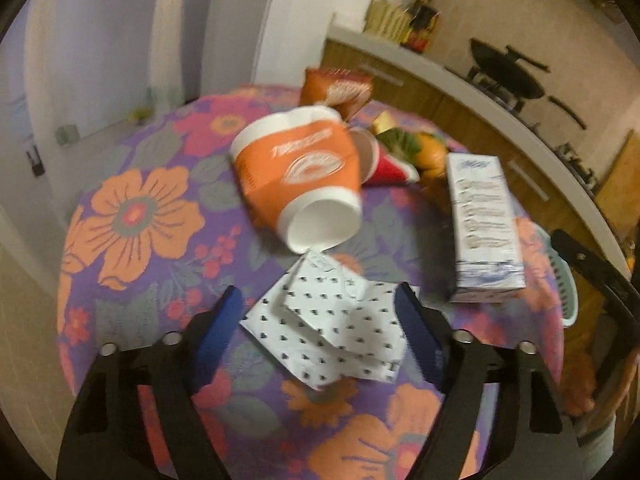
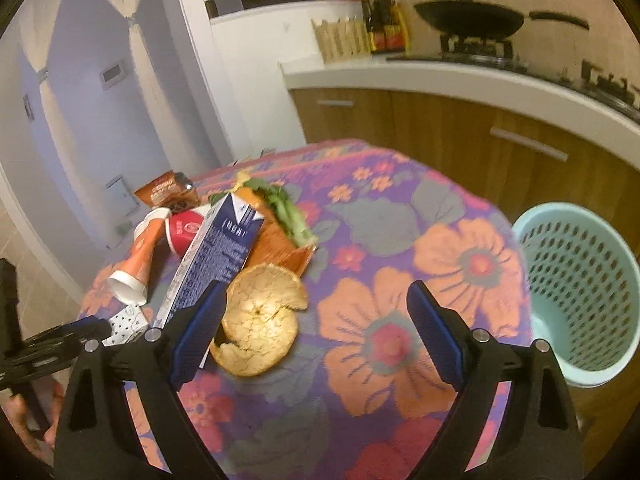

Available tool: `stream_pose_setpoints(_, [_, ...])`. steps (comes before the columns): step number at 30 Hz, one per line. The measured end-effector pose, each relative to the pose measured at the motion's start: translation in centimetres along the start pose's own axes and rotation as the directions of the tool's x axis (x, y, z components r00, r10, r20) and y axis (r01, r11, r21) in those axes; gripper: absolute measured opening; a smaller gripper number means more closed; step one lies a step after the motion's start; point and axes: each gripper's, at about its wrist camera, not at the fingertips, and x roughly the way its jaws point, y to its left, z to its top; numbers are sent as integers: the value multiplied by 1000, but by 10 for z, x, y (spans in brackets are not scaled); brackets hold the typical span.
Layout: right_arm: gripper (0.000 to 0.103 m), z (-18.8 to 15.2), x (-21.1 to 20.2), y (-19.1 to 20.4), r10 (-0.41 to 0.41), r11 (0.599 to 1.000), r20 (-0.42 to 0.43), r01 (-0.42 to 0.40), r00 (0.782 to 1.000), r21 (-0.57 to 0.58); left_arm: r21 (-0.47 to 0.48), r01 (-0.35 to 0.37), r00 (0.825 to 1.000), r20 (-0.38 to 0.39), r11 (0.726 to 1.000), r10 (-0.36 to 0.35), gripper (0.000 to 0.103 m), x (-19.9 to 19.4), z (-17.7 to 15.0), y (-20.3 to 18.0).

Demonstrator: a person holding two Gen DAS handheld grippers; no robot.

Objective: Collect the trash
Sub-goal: 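Grasp the orange bread crust with the right gripper while the left grasps the dotted paper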

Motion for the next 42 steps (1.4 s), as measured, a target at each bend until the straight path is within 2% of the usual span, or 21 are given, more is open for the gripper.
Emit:
stream_pose_setpoints(4, [87, -8, 3, 7, 18, 998, -26, -20, 999, -55, -15, -12, 999, -53, 1000, 11, 72, 13, 0, 2])
stream_pose_setpoints(8, [87, -15, 0, 16, 24, 995, -43, -28, 999, -99, 44, -67, 996, -57, 997, 69, 74, 17, -3, -8])
stream_pose_setpoints(12, [87, -26, 9, 23, 16, 988, -99, -31, 995, -149, 114, -133, 989, -53, 984, 140, 76, 22, -6, -21])
stream_pose_setpoints(18, [87, -28, 32, 39, -4, 980, -203, -36, 979, -195, 94, -154, 984, -72, 984, 161, 74, 18, -1, -16])
stream_pose_setpoints(21, [87, -26, 50, 42, -89, 976, -242, 36, 966, -215, 80, -146, 986, -72, 986, 151, 73, 13, -2, -9])
stream_pose_setpoints(23, [86, -21, 55, 40, -88, 980, -255, 39, 963, -194, 77, -137, 986, -84, 988, 144, 73, 13, -2, -5])
stream_pose_setpoints(26, [75, -12, 58, 36, -49, 989, -260, 11, 964, -148, 81, -128, 987, -90, 989, 135, 73, 13, -3, -3])
stream_pose_setpoints(28, [59, -8, 61, 36, -18, 993, -265, -14, 964, -121, 88, -122, 987, -98, 989, 130, 73, 16, -1, -5])
stream_pose_setpoints(29, [55, -7, 63, 36, -8, 994, -266, -23, 964, -111, 90, -118, 987, -100, 989, 127, 73, 17, -1, -7])
stream_pose_setpoints(31, [41, -7, 63, 37, -9, 994, -254, -19, 967, -107, 105, -110, 988, -96, 988, 120, 65, 17, -1, -12])
stream_pose_setpoints(33, [32, -7, 59, 36, 6, 994, -238, -31, 971, -102, 123, -124, 987, -86, 985, 135, 53, 17, -2, -16])
stream_pose_setpoints(34, [28, -8, 56, 36, 4, 994, -225, -29, 974, -105, 129, -130, 987, -82, 983, 141, 51, 17, -3, -17])
stream_pose_setpoints(36, [23, -9, 53, 36, -5, 994, -213, -19, 977, -111, 128, -123, 988, -73, 984, 133, 36, 14, -3, -18])
stream_pose_setpoints(37, [20, -9, 50, 35, -4, 994, -206, -19, 979, -110, 123, -109, 991, -67, 986, 118, 33, 12, -4, -18])
stream_pose_setpoints(39, [19, -10, 46, 33, -6, 994, -193, -15, 981, -105, 131, -94, 994, -44, 987, 100, 13, 5, -5, -21])
stream_pose_setpoints(42, [18, -12, 38, 28, 0, 995, -167, -16, 986, -97, 168, -81, 996, -9, 982, 84, 7, -5, -8, -31])
